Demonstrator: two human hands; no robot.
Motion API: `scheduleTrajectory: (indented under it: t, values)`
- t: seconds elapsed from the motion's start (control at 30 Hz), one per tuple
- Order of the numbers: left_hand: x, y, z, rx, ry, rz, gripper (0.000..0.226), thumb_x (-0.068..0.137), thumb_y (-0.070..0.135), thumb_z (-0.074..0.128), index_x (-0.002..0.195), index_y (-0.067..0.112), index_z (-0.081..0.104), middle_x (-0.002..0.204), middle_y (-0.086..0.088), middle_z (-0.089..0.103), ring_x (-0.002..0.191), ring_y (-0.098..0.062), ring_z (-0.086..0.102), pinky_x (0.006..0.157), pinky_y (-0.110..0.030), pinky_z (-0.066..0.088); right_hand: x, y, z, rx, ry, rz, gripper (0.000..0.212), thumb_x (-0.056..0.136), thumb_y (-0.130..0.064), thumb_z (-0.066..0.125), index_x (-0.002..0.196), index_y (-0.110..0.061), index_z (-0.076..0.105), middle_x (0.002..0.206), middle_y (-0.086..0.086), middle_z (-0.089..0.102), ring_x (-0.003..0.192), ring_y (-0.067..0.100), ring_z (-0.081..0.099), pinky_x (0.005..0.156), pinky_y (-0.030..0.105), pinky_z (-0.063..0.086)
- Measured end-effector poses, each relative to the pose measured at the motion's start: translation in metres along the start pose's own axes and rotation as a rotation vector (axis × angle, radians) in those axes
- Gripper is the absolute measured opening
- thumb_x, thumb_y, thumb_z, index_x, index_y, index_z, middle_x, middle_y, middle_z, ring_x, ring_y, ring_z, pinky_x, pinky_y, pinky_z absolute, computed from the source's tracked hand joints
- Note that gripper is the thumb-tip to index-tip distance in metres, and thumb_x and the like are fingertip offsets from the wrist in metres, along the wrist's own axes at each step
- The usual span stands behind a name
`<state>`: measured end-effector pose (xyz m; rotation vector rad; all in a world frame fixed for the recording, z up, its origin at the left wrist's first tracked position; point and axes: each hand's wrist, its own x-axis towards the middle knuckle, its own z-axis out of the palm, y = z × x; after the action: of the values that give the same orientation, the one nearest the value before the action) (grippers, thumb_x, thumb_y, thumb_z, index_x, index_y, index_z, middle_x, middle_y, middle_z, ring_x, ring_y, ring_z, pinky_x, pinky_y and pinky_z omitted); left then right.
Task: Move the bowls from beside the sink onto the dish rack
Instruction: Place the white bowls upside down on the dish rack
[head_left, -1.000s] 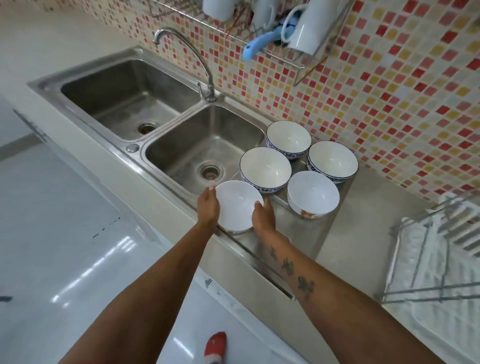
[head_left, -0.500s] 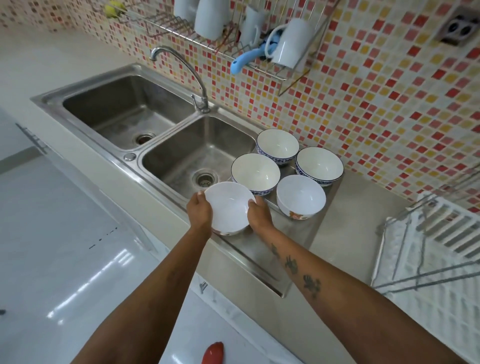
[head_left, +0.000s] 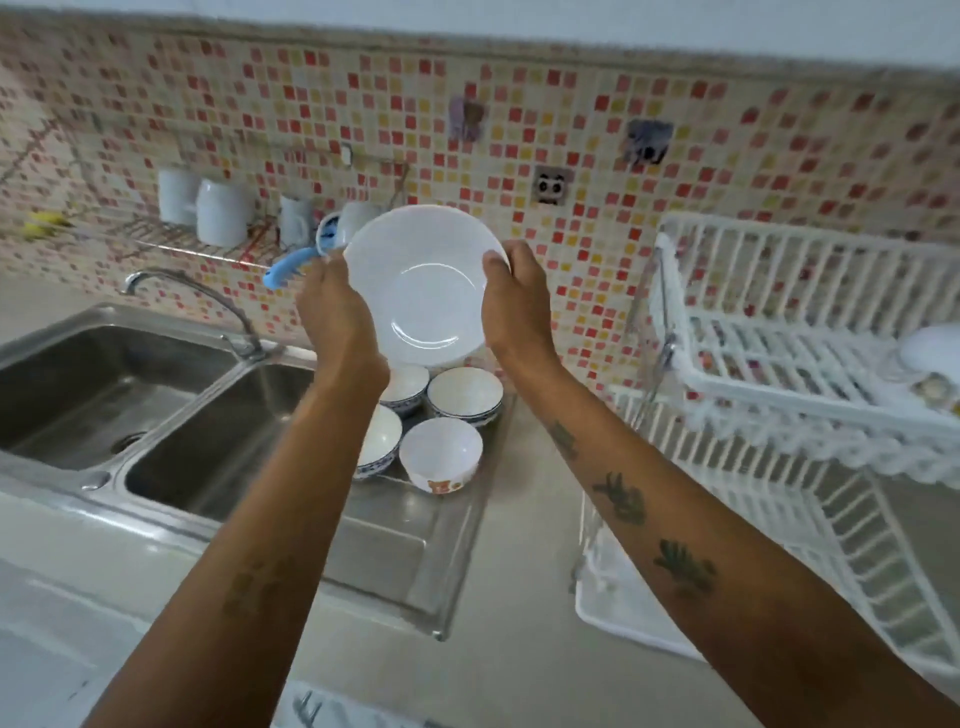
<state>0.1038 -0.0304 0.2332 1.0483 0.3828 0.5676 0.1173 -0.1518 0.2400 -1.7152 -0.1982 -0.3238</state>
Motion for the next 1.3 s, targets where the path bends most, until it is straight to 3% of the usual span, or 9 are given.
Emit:
scheduleTrajectory:
  t: [0.17, 0.33, 0.47, 0.67, 0.77, 0.97, 1.07, 1.17, 1.3]
  values:
    - [-0.071, 0.022, 0.102, -0.163, -0.360, -0.080, 0.023, 0.098, 0.033, 0.039, 0.089, 0.025, 0.058, 0.087, 0.006, 0.063, 0.082, -0.015, 0.060, 0.072, -0.028, 0.050, 0.002, -0.058, -0.119, 0.007, 0.249, -0.138, 0.019, 0.099, -0.019, 0.038, 0.081, -0.018, 0.046, 0.076, -0.008, 0.045, 0.068, 0.006, 0.043, 0.058, 0.024, 0.033]
    - [-0.134, 0.009, 0.177, -0.144, -0.671, -0.190, 0.045, 0.096, 0.043, 0.037, 0.126, 0.017, 0.060, 0.122, -0.005, 0.068, 0.110, -0.029, 0.065, 0.098, -0.047, 0.051, -0.009, -0.065, -0.226, -0.008, 0.467, -0.159, 0.020, 0.096, -0.017, 0.044, 0.076, -0.014, 0.047, 0.072, -0.006, 0.044, 0.072, 0.015, 0.043, 0.068, 0.030, 0.036]
    - [-0.187, -0.020, 0.216, -0.066, -1.015, -0.219, 0.052, 0.097, 0.054, 0.032, 0.133, 0.025, 0.055, 0.131, -0.008, 0.063, 0.112, -0.034, 0.063, 0.085, -0.051, 0.057, -0.027, -0.060, -0.299, 0.023, 0.630, -0.203, 0.009, 0.095, -0.012, 0.046, 0.087, -0.015, 0.051, 0.078, -0.009, 0.051, 0.070, 0.006, 0.048, 0.062, 0.024, 0.038]
    - [-0.244, -0.045, 0.249, 0.053, -1.173, -0.280, 0.049, 0.098, 0.056, 0.030, 0.132, 0.028, 0.052, 0.121, -0.006, 0.063, 0.108, -0.035, 0.062, 0.085, -0.054, 0.054, -0.051, -0.036, -0.375, 0.019, 0.637, -0.194, 0.022, 0.097, -0.013, 0.042, 0.111, -0.010, 0.059, 0.107, -0.001, 0.061, 0.095, 0.014, 0.055, 0.084, 0.033, 0.045]
    - [-0.259, -0.045, 0.267, 0.101, -1.176, -0.096, 0.044, 0.099, 0.054, 0.030, 0.129, 0.029, 0.050, 0.129, -0.007, 0.058, 0.114, -0.034, 0.058, 0.092, -0.056, 0.052, -0.054, -0.027, -0.399, -0.011, 0.632, -0.087, 0.039, 0.100, -0.027, 0.038, 0.136, -0.017, 0.050, 0.140, 0.004, 0.050, 0.122, 0.021, 0.047, 0.098, 0.037, 0.041]
    - [-0.261, -0.071, 0.301, 0.472, -1.173, 0.724, 0.053, 0.091, 0.050, 0.055, 0.135, 0.022, 0.045, 0.123, -0.007, 0.042, 0.110, -0.022, 0.051, 0.077, -0.024, 0.055, -0.050, -0.032, -0.430, 0.167, 0.566, 0.072, 0.070, 0.096, -0.061, 0.013, 0.114, -0.014, 0.061, 0.091, 0.002, 0.064, 0.089, 0.019, 0.058, 0.089, 0.037, 0.041]
    - [-0.258, -0.087, 0.308, 0.655, -1.262, 0.940, 0.074, 0.083, 0.043, 0.069, 0.144, 0.020, 0.034, 0.130, -0.004, 0.031, 0.117, -0.015, 0.037, 0.098, -0.025, 0.048, -0.048, -0.031, -0.437, 0.089, 0.511, 0.132, 0.070, 0.094, -0.064, 0.021, 0.117, -0.013, 0.063, 0.090, 0.003, 0.066, 0.083, 0.015, 0.059, 0.077, 0.028, 0.043]
    - [-0.259, -0.100, 0.312, 0.768, -1.291, 1.139, 0.094, 0.076, 0.045, 0.076, 0.149, 0.012, 0.027, 0.132, -0.007, 0.029, 0.119, -0.016, 0.030, 0.106, -0.028, 0.042, -0.043, -0.026, -0.440, -0.065, 0.545, 0.161, 0.052, 0.093, -0.057, 0.038, 0.087, -0.014, 0.067, 0.075, 0.003, 0.065, 0.065, 0.017, 0.061, 0.057, 0.024, 0.043]
    - [-0.257, -0.119, 0.319, 0.839, -1.305, 1.253, 0.102, 0.064, 0.042, 0.085, 0.145, 0.008, 0.033, 0.129, -0.012, 0.036, 0.120, -0.025, 0.036, 0.099, -0.042, 0.047, -0.036, -0.005, -0.440, -0.191, 0.607, 0.205, 0.050, 0.080, -0.058, 0.057, 0.098, -0.012, 0.066, 0.090, 0.004, 0.071, 0.079, 0.022, 0.067, 0.066, 0.029, 0.049]
